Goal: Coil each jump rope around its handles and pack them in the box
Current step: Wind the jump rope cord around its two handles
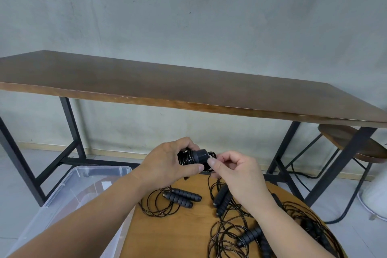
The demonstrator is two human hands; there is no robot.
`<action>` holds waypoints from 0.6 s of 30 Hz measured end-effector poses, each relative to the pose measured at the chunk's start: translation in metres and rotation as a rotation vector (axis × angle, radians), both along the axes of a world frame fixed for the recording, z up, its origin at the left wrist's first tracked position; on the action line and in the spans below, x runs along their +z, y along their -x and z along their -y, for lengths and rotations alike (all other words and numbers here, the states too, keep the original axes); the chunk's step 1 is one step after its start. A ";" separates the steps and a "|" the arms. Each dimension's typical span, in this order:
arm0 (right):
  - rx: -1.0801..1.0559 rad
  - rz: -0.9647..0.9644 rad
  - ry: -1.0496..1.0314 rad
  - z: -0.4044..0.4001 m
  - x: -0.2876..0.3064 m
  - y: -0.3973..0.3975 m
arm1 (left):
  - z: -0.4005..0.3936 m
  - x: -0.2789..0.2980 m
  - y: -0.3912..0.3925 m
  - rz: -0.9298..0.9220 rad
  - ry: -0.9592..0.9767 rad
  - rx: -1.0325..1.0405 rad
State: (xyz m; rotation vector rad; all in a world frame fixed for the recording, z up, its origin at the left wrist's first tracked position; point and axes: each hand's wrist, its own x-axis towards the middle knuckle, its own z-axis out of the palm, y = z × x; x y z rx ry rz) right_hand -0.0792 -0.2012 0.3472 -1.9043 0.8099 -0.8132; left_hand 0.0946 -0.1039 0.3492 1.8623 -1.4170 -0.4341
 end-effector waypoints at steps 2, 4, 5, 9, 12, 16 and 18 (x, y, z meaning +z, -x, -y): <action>0.036 0.018 -0.072 -0.001 0.006 0.000 | -0.001 0.003 0.000 0.012 -0.003 -0.007; 0.054 0.025 -0.079 0.000 0.008 0.003 | -0.002 0.004 -0.001 0.012 -0.003 -0.014; 0.052 0.015 -0.064 0.000 0.009 0.003 | -0.002 0.003 0.000 0.008 -0.003 -0.014; -0.065 -0.257 0.308 0.002 0.003 -0.005 | -0.001 -0.003 0.003 -0.013 -0.002 0.007; -0.150 -0.367 0.447 -0.001 0.004 -0.013 | 0.003 -0.008 0.009 -0.100 0.074 0.048; -0.227 -0.307 0.308 -0.008 0.000 -0.018 | 0.010 -0.014 0.018 -0.240 0.147 0.106; -0.257 -0.254 0.250 -0.011 -0.006 -0.020 | 0.012 -0.018 0.023 -0.317 0.157 0.139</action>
